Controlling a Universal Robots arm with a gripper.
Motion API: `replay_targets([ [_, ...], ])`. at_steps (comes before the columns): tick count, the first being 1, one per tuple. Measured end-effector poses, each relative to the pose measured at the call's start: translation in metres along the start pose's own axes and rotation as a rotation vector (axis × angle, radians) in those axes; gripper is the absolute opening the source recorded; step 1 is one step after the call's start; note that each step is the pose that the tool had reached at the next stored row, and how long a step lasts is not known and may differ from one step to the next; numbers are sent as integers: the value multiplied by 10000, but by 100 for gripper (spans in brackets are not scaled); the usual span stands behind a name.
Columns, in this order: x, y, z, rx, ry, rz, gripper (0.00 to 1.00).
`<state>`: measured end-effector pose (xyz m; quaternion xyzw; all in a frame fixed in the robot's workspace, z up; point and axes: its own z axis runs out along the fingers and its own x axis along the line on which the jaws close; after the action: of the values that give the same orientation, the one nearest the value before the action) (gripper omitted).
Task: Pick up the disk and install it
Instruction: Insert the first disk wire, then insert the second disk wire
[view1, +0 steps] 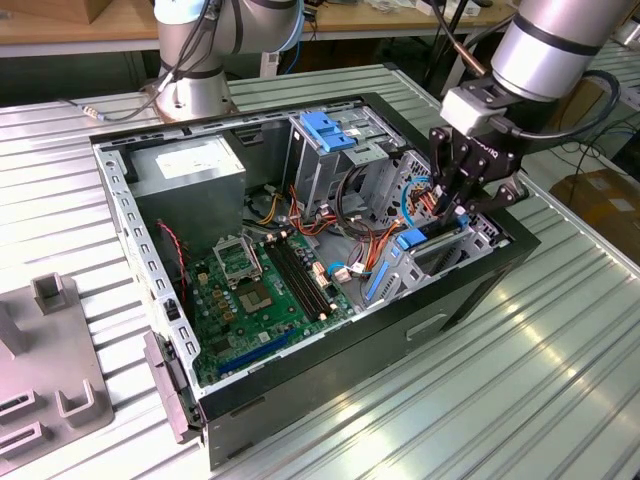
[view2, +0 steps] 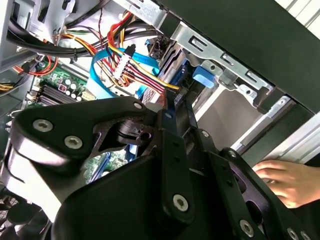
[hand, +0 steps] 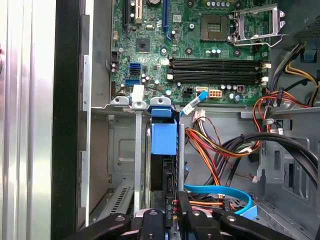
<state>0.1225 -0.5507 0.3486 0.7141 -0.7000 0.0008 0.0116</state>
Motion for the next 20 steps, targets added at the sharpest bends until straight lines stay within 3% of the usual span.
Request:
replay_targets([
  [5,0,0,-6,0,3,1,23],
  [8,0,0,-6,0,5,0,10],
  [20,-1,1,-6,0,13,0,10],
])
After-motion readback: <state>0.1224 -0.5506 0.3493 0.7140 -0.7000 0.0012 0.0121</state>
